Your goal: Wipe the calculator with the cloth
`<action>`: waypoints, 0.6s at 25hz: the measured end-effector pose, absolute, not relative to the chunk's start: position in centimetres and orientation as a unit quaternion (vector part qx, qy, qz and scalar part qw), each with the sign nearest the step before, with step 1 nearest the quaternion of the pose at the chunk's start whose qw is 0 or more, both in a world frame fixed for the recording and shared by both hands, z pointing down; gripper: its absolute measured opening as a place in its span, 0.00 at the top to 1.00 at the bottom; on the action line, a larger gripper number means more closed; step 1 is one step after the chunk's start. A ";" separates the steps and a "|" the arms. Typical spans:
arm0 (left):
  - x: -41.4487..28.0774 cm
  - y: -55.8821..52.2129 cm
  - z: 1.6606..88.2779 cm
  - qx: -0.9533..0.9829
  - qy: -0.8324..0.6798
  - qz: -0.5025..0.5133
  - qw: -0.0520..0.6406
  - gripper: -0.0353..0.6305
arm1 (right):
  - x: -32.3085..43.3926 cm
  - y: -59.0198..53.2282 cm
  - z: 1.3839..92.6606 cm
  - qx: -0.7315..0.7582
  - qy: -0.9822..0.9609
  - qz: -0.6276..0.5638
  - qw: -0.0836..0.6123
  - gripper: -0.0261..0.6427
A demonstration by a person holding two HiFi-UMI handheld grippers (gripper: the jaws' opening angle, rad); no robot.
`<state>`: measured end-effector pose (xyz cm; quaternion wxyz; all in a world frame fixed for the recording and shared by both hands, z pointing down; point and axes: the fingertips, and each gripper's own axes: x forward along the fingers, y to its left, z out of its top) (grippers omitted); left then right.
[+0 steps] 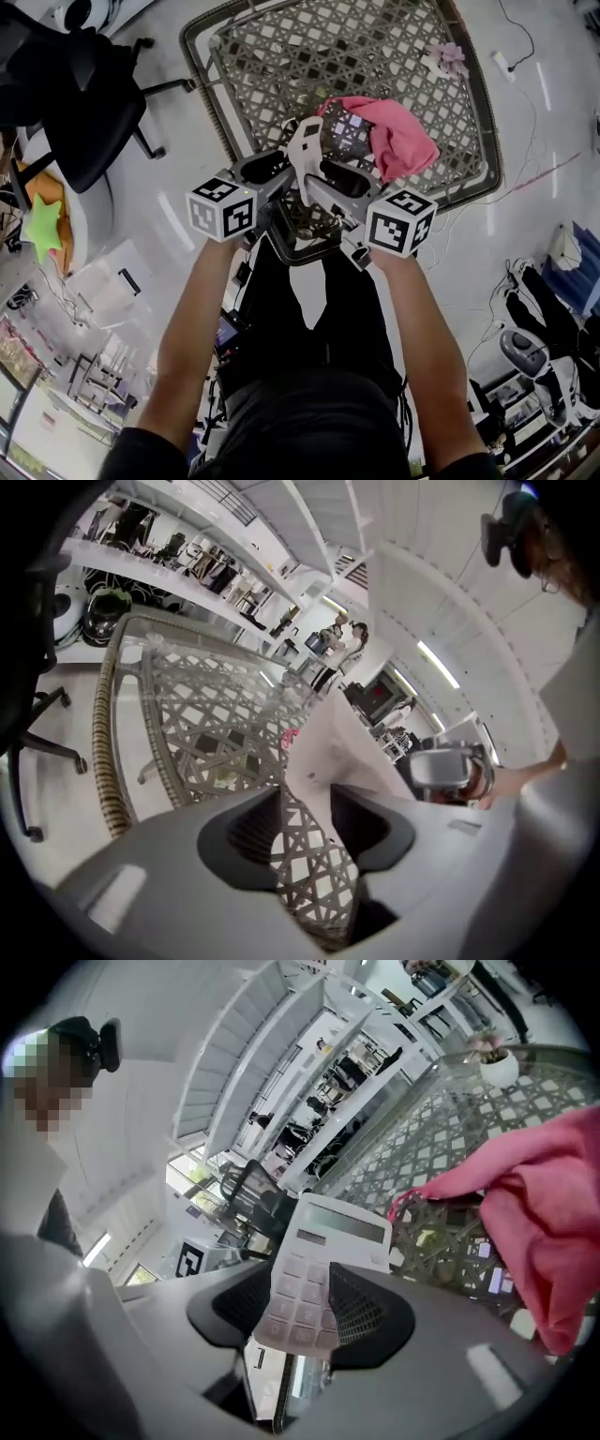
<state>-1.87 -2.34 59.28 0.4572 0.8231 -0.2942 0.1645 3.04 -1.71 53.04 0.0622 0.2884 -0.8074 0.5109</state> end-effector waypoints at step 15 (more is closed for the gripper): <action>-6.7 -0.8 62.2 0.780 -0.340 0.241 0.467 0.68 | 2.6 -0.9 59.0 0.332 -0.786 0.481 0.201 0.69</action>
